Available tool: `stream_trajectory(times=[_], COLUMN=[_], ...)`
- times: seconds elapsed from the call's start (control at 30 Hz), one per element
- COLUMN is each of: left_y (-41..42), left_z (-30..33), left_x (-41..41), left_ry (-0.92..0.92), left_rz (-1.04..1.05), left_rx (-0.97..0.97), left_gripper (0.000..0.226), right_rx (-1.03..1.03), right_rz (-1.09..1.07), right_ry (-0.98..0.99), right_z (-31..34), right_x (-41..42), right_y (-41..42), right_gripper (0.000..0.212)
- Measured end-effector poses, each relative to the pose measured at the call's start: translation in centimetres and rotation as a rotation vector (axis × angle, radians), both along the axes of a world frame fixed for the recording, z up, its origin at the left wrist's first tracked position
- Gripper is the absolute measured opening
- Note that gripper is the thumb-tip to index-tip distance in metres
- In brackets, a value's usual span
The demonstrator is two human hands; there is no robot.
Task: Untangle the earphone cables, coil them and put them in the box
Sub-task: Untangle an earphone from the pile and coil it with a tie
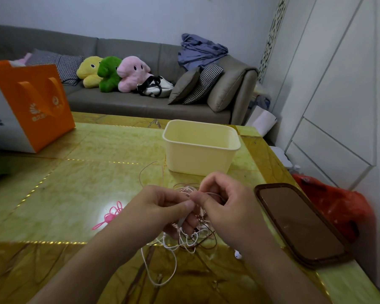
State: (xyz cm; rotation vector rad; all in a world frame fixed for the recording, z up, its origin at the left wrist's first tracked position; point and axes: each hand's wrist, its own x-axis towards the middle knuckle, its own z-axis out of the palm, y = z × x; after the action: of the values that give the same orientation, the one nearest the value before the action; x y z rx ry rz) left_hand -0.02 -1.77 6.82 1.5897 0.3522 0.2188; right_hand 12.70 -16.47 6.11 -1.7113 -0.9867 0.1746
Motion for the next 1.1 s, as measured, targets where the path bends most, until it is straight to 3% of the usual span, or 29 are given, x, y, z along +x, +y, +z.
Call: stream_trajectory(times=[0.2,0.27,0.37,0.47,0.57,0.63,0.83,1.1], left_y=[-0.6,-0.7,-0.4,0.1,0.4,0.2,0.4,1.2], left_z=[0.5,0.6,0.4,-0.2,-1.2,-1.4,-1.3,-0.6], left_x=[-0.1,0.1,0.3,0.4,0.5,0.4,0.5,0.0], left_ry=[-0.212,-0.296,-0.354,-0.259,-0.109,-0.030,-0.035,-0.174], left_rz=[0.053,0.119,0.203,0.279,0.200,0.117,0.092,0.193], left_rx=[-0.466,-0.508,-0.374,-0.072,0.270,0.366,0.185,-0.096], left_gripper=[0.027,0.033,0.036,0.026,0.025,0.030,0.027,0.026], right_rx=[0.016,-0.064,-0.205,-0.236,-0.175,-0.138,-0.136,-0.189], right_rz=[0.057,0.096,0.142,0.155,0.127,0.103,0.098,0.019], right_ry=[0.159,0.136,0.015,-0.075,-0.062,-0.051,0.003,0.087], right_z=[-0.8,-1.2,-1.3,-0.9,-0.5,-0.1,0.7,1.1], right_x=[0.0,-0.5,-1.0,-1.0,-0.6,-0.3,1.0,2.9], right_y=[1.0,1.4,1.4,1.0,0.7,0.4,-0.5,-1.4], right_gripper=[0.029,0.034,0.033,0.025,0.019,0.016,0.011,0.027])
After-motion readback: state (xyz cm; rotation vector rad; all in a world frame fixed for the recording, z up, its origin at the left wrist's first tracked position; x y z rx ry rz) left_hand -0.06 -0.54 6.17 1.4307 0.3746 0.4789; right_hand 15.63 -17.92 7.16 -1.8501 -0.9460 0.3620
